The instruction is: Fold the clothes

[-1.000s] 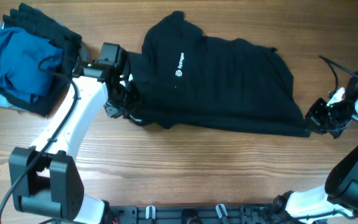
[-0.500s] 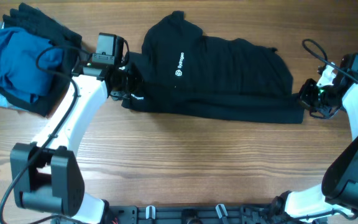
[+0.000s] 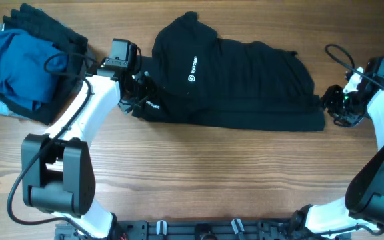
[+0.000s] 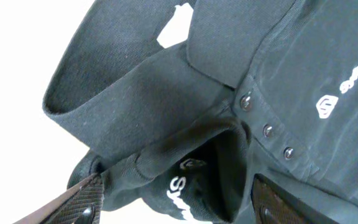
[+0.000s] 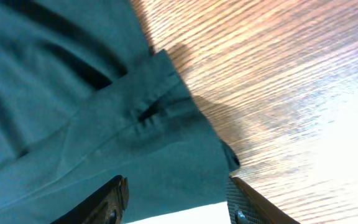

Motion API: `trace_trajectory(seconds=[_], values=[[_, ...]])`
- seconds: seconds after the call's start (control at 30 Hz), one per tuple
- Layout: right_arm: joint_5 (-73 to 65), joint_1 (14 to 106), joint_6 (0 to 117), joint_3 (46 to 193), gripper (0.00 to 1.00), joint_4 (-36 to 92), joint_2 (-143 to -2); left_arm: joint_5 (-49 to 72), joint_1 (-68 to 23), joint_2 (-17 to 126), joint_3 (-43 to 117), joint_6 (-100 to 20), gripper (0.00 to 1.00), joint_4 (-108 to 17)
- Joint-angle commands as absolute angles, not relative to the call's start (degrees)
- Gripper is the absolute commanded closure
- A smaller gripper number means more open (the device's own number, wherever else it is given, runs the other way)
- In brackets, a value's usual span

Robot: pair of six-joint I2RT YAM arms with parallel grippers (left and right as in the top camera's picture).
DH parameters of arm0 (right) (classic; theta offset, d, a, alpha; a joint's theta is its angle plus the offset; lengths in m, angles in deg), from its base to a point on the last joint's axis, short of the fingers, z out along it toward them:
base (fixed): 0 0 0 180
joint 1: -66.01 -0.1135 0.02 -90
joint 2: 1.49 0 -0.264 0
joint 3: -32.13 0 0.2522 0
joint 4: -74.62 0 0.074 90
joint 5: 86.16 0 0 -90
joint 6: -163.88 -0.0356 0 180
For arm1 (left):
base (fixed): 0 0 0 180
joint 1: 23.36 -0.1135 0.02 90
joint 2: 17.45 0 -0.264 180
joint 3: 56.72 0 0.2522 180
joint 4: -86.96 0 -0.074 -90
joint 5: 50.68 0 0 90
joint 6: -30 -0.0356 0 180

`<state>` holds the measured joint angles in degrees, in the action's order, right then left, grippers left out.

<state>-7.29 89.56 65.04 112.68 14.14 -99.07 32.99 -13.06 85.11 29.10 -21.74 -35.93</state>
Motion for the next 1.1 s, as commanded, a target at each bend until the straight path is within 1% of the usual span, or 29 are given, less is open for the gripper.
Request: trace_trajectory(seconds=[0.0,0.17,0.33,0.37,0.4,0.5,0.63,0.73,0.83,0.93,1.07], values=[[-4.5,89.5,64.3,111.1,0.39,14.4,-99.2,35.2,-13.6,85.5,29.0,-22.2,0.20,-33.6],[-4.5,89.5,64.2,104.8,0.39,20.9,-99.2,38.0,-13.6,87.1,29.0,-22.2,0.17,-31.5],[-7.1,89.5,63.2,99.7,0.40,29.5,-99.2,38.7,-13.6,89.6,29.0,-22.2,0.16,-34.4],[-8.0,89.5,63.2,99.3,0.40,30.5,-99.2,39.1,-13.6,89.7,29.0,-22.2,0.17,-34.8],[-8.5,89.5,63.2,99.2,0.46,31.3,-99.2,40.0,-13.6,89.7,29.0,-22.2,0.17,-35.2],[-8.7,89.5,63.2,99.1,0.55,31.9,-99.2,42.2,-13.9,89.7,29.0,-22.2,0.16,-35.6],[-8.7,89.5,63.2,99.1,0.54,31.7,-99.2,41.8,-15.8,88.3,29.1,-22.3,0.16,-36.2],[-8.7,89.5,63.2,99.1,0.53,31.8,-99.2,37.4,-19.5,85.7,29.1,-23.7,0.15,-38.9],[-8.9,89.5,63.2,99.1,0.54,31.7,-99.2,33.7,-23.0,86.7,29.0,-23.5,0.13,-39.7],[-10.5,89.5,63.3,99.1,0.56,31.7,-99.2,32.7,-23.4,88.5,29.0,-23.6,0.17,-39.2],[-10.4,89.5,63.3,99.1,0.59,31.6,-99.2,30.7,-23.2,92.1,29.0,-23.5,0.27,-39.7]])
